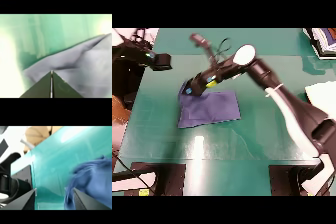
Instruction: Fold the shirts.
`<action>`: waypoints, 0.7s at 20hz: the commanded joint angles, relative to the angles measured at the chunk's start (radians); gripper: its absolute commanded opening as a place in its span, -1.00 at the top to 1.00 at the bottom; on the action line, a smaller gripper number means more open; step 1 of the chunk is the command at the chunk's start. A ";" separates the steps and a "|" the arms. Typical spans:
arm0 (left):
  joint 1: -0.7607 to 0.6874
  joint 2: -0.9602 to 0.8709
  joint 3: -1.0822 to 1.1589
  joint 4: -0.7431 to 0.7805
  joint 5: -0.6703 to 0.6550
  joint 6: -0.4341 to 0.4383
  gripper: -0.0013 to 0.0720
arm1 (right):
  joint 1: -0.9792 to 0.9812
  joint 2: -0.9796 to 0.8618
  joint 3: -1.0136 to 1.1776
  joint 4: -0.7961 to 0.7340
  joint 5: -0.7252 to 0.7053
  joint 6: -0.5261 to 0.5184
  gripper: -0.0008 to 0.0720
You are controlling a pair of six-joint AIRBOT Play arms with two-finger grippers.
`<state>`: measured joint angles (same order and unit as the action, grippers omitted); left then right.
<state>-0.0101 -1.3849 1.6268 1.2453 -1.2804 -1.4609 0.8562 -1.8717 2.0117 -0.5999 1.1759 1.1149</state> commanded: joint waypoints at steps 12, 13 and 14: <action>0.047 0.037 0.002 -0.018 -0.056 0.003 0.90 | -0.429 0.239 -0.603 -0.285 0.078 0.144 -0.11; 0.047 0.037 0.002 -0.031 -0.050 0.003 0.90 | -0.481 0.261 -0.666 -0.273 0.055 0.146 -0.13; 0.047 0.037 0.002 -0.044 -0.041 0.003 0.90 | -0.517 0.267 -0.712 -0.250 0.045 0.145 -0.44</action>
<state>0.0364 -1.3483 1.6276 1.2282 -1.3342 -1.4582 0.4622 -1.6650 1.4616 -0.8284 1.2594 1.2221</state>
